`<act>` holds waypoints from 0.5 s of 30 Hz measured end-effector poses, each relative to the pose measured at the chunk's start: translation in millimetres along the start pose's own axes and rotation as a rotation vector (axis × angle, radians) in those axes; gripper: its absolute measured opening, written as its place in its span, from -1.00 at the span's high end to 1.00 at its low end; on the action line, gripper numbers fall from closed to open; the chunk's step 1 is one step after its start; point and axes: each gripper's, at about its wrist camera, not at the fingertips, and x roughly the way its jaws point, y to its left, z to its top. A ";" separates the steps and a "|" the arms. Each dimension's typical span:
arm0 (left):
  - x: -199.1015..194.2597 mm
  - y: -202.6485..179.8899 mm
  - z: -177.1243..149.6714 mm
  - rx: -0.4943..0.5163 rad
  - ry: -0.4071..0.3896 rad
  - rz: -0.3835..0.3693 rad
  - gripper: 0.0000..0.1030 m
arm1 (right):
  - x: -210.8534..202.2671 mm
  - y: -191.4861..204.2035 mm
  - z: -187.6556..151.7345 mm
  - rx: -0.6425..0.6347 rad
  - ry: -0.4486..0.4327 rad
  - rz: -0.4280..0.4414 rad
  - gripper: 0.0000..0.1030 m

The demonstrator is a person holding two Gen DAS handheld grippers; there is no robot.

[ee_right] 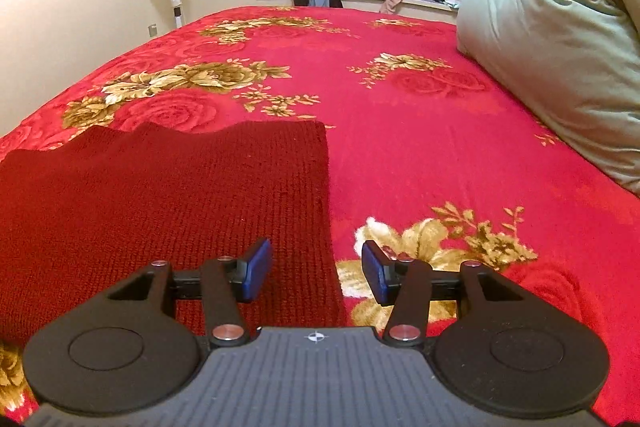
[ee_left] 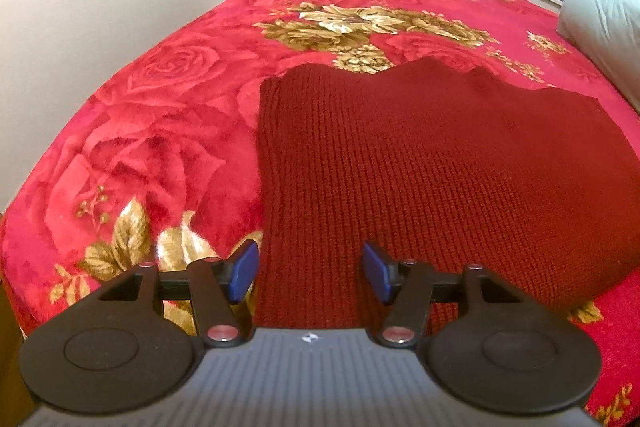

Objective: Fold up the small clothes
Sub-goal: 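Grasp the sweater hem with the left tool and lift it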

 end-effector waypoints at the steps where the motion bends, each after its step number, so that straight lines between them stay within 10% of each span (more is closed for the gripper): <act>1: -0.4 -0.2 -0.2 0.001 0.000 0.001 -0.23 | -0.1 0.8 -0.2 -0.004 -0.002 0.000 0.00; 9: -9.5 2.0 -0.9 -0.017 -0.043 0.014 -0.18 | -1.3 2.5 -0.2 -0.010 -0.006 -0.008 0.00; 12: -28.1 10.5 -1.7 -0.093 -0.082 -0.019 0.58 | -3.2 0.9 3.9 0.012 -0.019 -0.005 0.00; 15: -44.3 16.1 -6.7 -0.202 -0.094 -0.048 0.65 | -6.6 -0.7 9.0 0.035 -0.038 0.006 0.00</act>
